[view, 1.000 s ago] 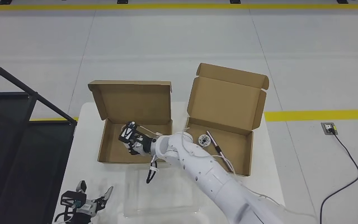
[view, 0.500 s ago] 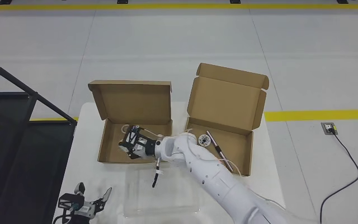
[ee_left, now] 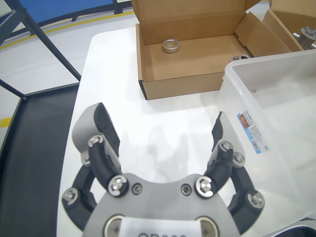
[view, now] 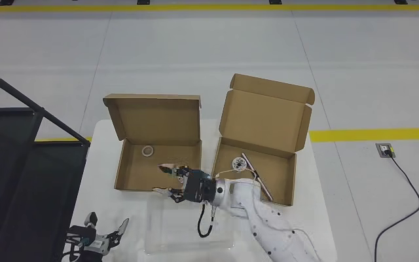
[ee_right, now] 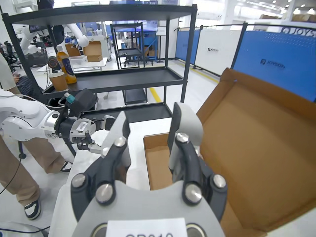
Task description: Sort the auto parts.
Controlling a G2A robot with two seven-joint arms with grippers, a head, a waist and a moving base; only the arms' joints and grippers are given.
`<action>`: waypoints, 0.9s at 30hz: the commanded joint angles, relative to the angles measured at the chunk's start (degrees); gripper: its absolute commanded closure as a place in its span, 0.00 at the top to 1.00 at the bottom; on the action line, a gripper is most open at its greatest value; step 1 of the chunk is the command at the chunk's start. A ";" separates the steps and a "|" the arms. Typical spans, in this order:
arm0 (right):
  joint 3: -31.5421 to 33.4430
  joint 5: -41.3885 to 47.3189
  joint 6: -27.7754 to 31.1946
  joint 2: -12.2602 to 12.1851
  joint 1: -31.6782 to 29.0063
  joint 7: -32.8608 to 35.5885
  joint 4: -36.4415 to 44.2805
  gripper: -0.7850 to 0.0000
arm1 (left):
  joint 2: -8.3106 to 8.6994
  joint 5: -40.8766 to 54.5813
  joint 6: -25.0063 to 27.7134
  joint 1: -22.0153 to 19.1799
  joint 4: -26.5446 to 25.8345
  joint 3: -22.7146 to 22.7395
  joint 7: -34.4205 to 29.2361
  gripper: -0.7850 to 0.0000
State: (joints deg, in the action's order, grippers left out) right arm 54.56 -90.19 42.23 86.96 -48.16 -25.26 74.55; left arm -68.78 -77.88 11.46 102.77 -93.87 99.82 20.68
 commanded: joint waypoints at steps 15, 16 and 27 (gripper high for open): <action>17.06 -1.18 -17.49 -4.42 -24.38 -9.88 17.36 1.00 | 0.16 1.61 3.49 2.23 -2.18 2.59 2.66 1.00; 17.00 -1.19 -17.33 -4.42 -24.16 -9.87 17.33 1.00 | 0.16 1.59 3.39 2.23 -2.18 2.59 2.66 1.00; 16.94 -1.23 -17.17 -4.41 -24.01 -9.83 17.27 1.00 | 0.16 1.59 3.23 2.20 -2.16 2.56 2.62 1.00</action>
State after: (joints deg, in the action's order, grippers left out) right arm 71.50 -91.42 25.05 82.55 -72.18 -35.09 91.82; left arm -68.62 -76.28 14.69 104.97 -96.03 102.38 23.30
